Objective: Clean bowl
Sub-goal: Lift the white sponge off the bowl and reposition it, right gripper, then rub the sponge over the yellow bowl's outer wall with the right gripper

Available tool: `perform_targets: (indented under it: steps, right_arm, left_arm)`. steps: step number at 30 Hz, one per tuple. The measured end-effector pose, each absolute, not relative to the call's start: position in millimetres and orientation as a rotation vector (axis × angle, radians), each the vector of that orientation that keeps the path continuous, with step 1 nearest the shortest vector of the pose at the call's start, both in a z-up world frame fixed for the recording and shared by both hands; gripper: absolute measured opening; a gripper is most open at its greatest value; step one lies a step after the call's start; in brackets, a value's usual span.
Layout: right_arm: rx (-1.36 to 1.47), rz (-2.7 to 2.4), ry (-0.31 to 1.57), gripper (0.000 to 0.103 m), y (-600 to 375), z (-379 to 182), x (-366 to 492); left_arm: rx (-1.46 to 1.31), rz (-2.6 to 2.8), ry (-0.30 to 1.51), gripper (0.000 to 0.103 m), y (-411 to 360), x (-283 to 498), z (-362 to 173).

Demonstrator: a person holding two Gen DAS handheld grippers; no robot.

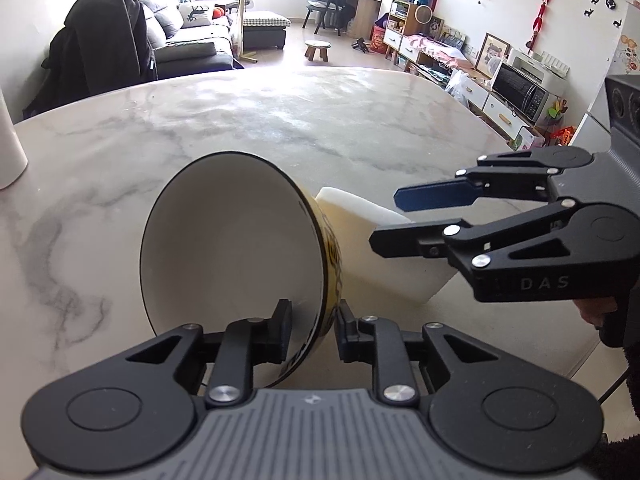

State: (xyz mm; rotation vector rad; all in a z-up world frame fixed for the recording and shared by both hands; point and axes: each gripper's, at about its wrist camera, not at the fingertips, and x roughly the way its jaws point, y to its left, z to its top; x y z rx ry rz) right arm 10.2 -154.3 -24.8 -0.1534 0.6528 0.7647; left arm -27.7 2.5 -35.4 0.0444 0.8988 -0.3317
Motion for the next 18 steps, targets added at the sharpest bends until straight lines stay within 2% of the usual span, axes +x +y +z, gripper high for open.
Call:
perform_targets:
  steps: [3,8,18]
  right_arm:
    - [-0.131,0.756,0.689,0.041,-150,-38,17]
    - [-0.15,0.763,0.703,0.02,-140,-46,22]
    - [-0.268,0.818,0.519,0.02,-129,-5,7]
  left_arm:
    - [0.044,-0.329,0.901,0.023,3,-28,-35]
    - [0.048,-0.329,0.901,0.023,3,-28,-35]
    - [0.05,-0.326,0.901,0.025,3,-28,-36]
